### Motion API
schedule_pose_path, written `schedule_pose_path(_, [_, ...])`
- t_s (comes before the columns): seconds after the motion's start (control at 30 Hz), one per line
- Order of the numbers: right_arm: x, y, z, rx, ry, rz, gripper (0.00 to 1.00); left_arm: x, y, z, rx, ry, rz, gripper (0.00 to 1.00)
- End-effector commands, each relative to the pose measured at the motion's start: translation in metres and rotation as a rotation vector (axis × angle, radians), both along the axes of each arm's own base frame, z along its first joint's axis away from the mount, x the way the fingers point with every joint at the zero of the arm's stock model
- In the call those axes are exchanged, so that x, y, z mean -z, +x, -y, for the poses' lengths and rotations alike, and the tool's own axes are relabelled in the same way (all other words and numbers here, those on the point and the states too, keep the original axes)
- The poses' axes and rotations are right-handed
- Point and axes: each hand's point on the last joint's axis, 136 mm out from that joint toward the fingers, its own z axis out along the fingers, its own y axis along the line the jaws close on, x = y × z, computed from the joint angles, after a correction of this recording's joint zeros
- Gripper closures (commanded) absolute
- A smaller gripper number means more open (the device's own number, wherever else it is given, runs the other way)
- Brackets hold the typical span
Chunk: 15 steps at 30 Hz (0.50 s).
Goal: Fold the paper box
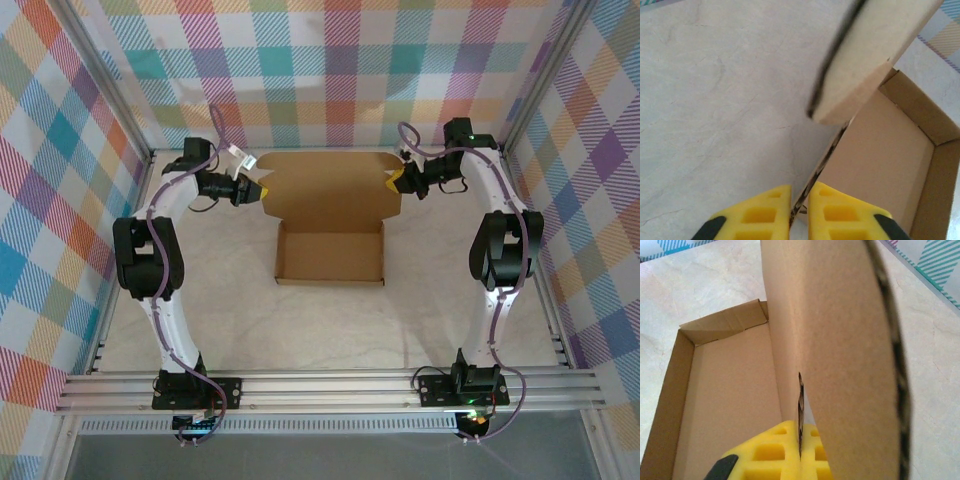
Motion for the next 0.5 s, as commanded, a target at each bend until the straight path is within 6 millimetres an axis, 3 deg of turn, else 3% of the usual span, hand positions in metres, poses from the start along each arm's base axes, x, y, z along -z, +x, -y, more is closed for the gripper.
schedule_pose_path(0.0, [-0.005, 0.004, -0.006, 0.025, 0.010, 0.028, 1.00, -0.027, -0.002, 0.005, -0.029, 0.009, 0.080, 0.97])
schedule_pose_path(0.17, [-0.002, 0.022, 0.002, 0.238, -0.034, 0.058, 1.00, -0.037, 0.009, 0.007, -0.176, 0.048, 0.200, 1.00])
schedule_pose_path(0.47, [0.004, 0.040, 0.015, 0.641, -0.080, 0.065, 1.00, -0.041, -0.008, 0.034, -0.264, 0.099, 0.285, 1.00])
